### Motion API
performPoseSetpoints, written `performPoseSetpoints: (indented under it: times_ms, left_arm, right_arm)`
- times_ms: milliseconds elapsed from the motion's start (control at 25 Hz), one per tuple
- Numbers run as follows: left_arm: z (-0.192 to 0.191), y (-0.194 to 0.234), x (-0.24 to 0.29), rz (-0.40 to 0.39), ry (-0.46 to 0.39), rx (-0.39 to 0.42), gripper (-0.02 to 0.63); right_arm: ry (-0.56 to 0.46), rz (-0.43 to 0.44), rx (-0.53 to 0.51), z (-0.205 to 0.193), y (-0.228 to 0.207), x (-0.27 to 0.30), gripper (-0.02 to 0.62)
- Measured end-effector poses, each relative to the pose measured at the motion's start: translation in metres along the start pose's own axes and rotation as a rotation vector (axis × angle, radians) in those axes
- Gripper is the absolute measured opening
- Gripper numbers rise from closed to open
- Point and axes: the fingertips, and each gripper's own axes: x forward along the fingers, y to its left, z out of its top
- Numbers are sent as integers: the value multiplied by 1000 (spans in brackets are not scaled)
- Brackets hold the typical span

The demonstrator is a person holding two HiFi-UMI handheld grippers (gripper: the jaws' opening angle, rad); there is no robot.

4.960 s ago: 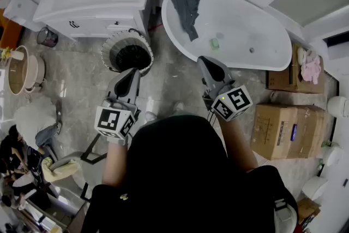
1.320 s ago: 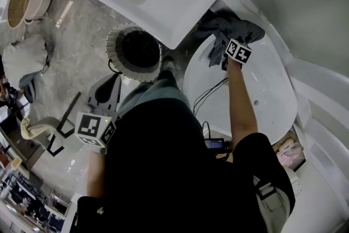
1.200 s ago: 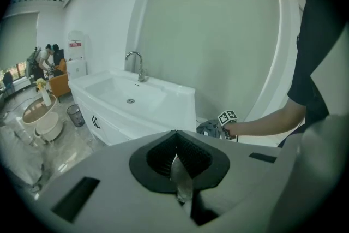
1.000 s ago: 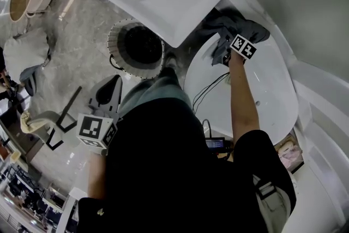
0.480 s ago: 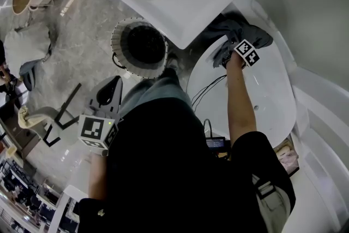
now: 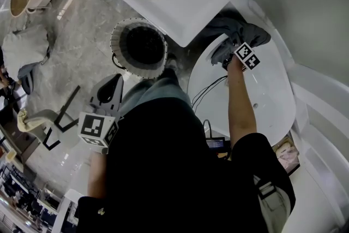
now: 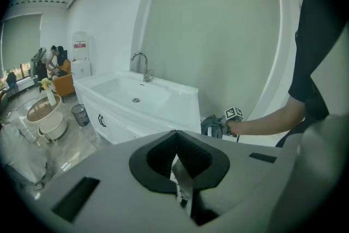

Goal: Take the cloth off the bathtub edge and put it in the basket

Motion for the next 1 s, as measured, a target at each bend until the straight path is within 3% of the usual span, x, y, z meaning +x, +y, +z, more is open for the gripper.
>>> performPoseSetpoints:
  times_ms: [480, 1000]
  left_arm:
    - [6, 10, -25, -30, -72, -2, 14]
    - [24, 32, -49, -43, -180, -20, 15]
  right_arm:
    - [-214, 85, 7, 51, 45, -93, 67]
    - [-443, 157, -105, 116, 122, -204, 66]
